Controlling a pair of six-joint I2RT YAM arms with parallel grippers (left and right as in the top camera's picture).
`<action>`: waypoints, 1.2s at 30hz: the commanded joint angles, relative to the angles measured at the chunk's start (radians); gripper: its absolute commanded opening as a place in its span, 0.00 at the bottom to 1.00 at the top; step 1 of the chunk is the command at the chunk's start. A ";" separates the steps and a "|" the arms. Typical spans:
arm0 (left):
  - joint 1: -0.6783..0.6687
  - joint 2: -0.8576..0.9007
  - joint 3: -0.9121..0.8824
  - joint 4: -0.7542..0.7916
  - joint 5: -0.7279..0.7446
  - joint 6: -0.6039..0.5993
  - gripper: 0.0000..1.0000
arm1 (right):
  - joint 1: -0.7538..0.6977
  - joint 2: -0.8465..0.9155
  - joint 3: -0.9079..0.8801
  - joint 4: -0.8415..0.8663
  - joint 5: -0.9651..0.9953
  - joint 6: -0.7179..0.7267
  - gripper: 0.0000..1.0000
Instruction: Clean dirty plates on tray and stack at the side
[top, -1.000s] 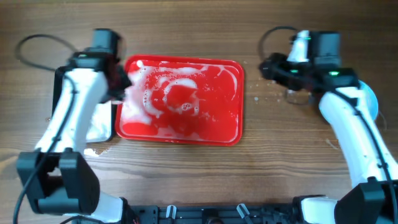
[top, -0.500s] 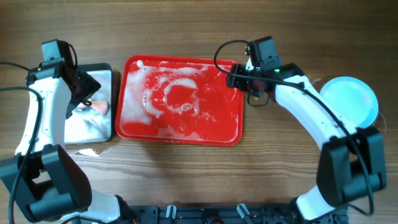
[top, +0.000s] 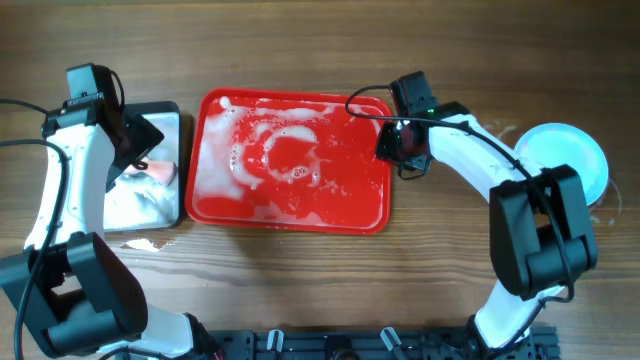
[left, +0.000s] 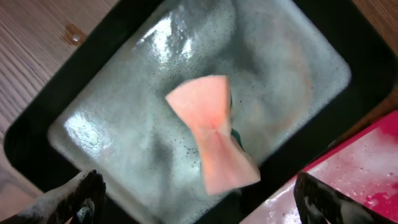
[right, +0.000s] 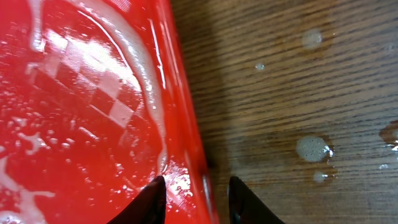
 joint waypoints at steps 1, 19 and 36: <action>-0.002 0.002 -0.007 0.003 0.036 0.004 0.95 | -0.007 0.026 0.010 0.016 -0.050 -0.053 0.34; -0.002 0.002 -0.007 0.002 0.043 0.005 0.98 | -0.034 0.033 0.102 -0.106 -0.072 -0.432 0.34; -0.002 0.002 -0.007 0.002 0.054 0.004 0.98 | -0.057 0.169 0.102 -0.112 -0.045 -0.333 0.04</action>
